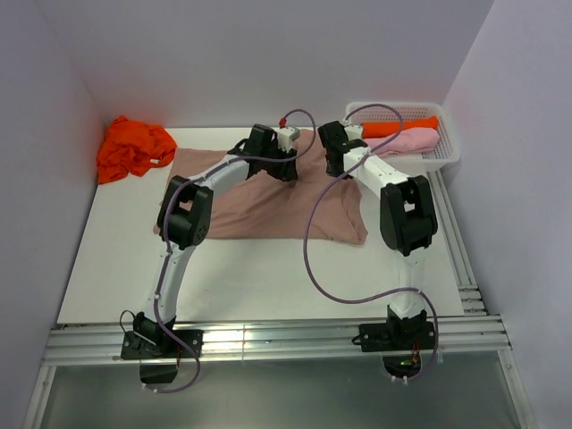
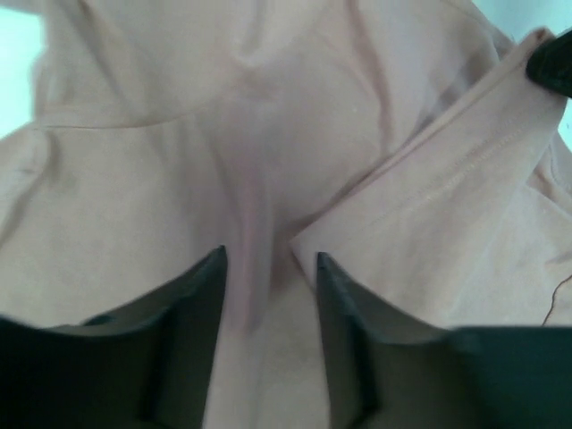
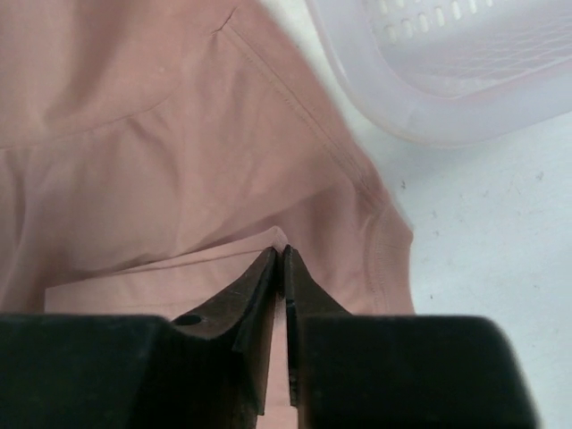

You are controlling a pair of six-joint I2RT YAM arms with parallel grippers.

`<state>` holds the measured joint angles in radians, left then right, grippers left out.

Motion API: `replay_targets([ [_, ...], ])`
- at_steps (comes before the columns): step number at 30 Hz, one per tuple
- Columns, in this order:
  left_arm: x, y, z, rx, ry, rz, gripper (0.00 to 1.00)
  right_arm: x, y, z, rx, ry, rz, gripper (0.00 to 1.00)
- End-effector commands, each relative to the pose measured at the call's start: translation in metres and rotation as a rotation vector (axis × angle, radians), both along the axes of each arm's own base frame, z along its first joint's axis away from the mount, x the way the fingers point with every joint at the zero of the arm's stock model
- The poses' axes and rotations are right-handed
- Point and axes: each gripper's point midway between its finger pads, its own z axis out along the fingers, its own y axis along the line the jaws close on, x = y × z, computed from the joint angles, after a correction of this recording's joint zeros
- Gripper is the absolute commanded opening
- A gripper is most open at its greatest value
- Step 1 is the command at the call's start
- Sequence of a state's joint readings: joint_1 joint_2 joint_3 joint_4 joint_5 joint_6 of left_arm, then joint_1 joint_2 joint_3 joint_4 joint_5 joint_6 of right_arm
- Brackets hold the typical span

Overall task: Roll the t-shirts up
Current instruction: Fold the tshirt

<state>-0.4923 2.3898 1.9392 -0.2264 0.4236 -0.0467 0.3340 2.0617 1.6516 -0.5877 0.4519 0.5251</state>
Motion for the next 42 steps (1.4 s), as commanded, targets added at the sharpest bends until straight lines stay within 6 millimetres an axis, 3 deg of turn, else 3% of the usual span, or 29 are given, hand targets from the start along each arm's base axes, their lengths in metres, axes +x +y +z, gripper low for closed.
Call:
replay_targets([
  [1, 0.025, 0.013, 0.068, -0.056, -0.1, 0.056, 0.51, 0.008, -0.012, 0.017, -0.019, -0.042, -0.025, 0.16],
  [4, 0.032, 0.051, 0.09, -0.003, -0.09, 0.11, 0.57, 0.002, -0.014, 0.017, -0.019, -0.037, -0.03, 0.35],
  [7, 0.043, 0.108, 0.115, 0.097, -0.139, 0.154, 0.57, -0.007, -0.016, 0.02, -0.014, -0.035, -0.039, 0.44],
  [8, 0.045, 0.144, 0.112, 0.156, -0.12, 0.183, 0.57, -0.009, -0.016, 0.021, -0.005, -0.037, -0.04, 0.45],
  [9, 0.042, 0.164, 0.12, 0.184, -0.125, 0.201, 0.57, -0.011, -0.015, 0.031, 0.012, -0.06, -0.039, 0.45],
  [10, 0.041, 0.185, 0.118, 0.214, -0.116, 0.213, 0.57, -0.018, -0.015, 0.027, 0.02, -0.051, -0.037, 0.46],
  [11, 0.042, 0.226, 0.113, 0.276, -0.109, 0.232, 0.57, -0.021, -0.013, 0.037, 0.05, -0.076, -0.038, 0.47],
  [13, 0.027, 0.269, 0.106, 0.342, -0.054, 0.253, 0.57, -0.032, -0.012, 0.032, 0.076, -0.078, -0.03, 0.47],
  [14, 0.024, 0.309, 0.099, 0.378, -0.033, 0.274, 0.57, -0.036, -0.008, 0.042, 0.108, -0.105, -0.024, 0.48],
  [16, 0.003, 0.345, 0.088, 0.393, 0.052, 0.272, 0.56, -0.046, -0.008, 0.037, 0.131, -0.116, -0.021, 0.48],
  [17, -0.004, 0.374, 0.082, 0.413, 0.073, 0.278, 0.56, -0.05, -0.007, 0.037, 0.148, -0.124, -0.022, 0.48],
  [19, -0.03, 0.401, 0.065, 0.434, 0.155, 0.26, 0.56, -0.058, -0.003, 0.041, 0.18, -0.152, -0.01, 0.48],
  [20, -0.043, 0.406, 0.051, 0.438, 0.199, 0.253, 0.57, -0.061, -0.001, 0.046, 0.19, -0.168, -0.002, 0.48],
  [22, -0.048, 0.426, 0.045, 0.463, 0.192, 0.283, 0.58, -0.066, 0.003, 0.043, 0.189, -0.169, 0.001, 0.48],
  [24, -0.057, 0.428, 0.032, 0.463, 0.218, 0.281, 0.58, -0.07, 0.007, 0.044, 0.187, -0.174, 0.011, 0.48],
  [33, -0.072, 0.412, 0.019, 0.381, 0.274, 0.225, 0.59, -0.083, 0.007, 0.028, 0.18, -0.153, 0.005, 0.47],
  [42, -0.078, 0.404, 0.004, 0.352, 0.316, 0.188, 0.56, -0.09, 0.003, 0.027, 0.175, -0.151, -0.01, 0.47],
])
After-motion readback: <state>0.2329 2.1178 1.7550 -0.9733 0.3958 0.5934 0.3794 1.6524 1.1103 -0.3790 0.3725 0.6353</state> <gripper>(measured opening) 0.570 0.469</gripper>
